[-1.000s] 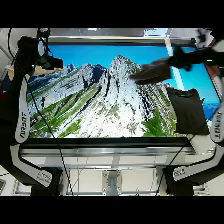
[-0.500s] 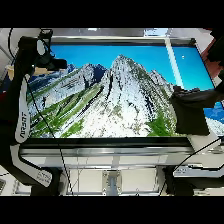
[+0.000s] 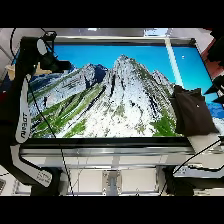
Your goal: Fold the shirts.
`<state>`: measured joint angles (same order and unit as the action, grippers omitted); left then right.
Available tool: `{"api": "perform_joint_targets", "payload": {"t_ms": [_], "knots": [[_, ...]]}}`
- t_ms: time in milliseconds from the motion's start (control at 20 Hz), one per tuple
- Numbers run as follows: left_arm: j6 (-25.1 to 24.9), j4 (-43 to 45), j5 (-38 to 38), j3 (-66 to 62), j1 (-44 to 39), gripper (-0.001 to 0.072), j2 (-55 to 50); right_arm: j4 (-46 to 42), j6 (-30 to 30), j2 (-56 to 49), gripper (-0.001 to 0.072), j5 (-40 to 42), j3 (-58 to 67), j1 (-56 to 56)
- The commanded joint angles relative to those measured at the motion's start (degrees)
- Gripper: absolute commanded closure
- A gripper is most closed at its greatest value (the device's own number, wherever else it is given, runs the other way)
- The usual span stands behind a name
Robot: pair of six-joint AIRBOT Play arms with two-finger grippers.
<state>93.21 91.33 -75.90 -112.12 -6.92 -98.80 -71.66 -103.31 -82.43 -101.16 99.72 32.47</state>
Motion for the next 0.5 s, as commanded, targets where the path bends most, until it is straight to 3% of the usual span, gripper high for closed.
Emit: {"api": "perform_joint_targets", "payload": {"t_ms": [0, 100, 150, 250, 350, 450], "knots": [[0.0, -2.6, 1.2, -0.1, 0.0, 0.0685, 0.0, 29.6, 6.7, 0.2, 0.0225, 12.7, 0.8, -0.5], [0.0, -5.0, 1.9, -0.1, 0.0, 0.0684, 0.0, 42.7, 13.8, 0.2, 0.0225, 21.8, 0.8, -3.5], [0.1, -6.6, 2.3, -0.1, -0.1, 0.0684, 0.0, 41.9, 15.7, 0.2, 0.0226, 25.1, 0.6, -6.5], [0.2, -10.7, 3.2, -0.1, -0.2, 0.0663, 0.0, 27.7, 16.2, -0.2, 0.0226, 28.3, 0.5, -15.3], [0.1, -15.0, 3.2, -0.1, -0.5, 0.0404, 0.0, 10.7, 16.2, -0.9, 0.0225, 31.4, -1.4, -25.6], [0.1, -17.7, 2.5, -0.1, -0.9, 0.0374, 0.0, -3.2, 16.2, -1.3, 0.0225, 37.3, -4.7, -34.6]]}}
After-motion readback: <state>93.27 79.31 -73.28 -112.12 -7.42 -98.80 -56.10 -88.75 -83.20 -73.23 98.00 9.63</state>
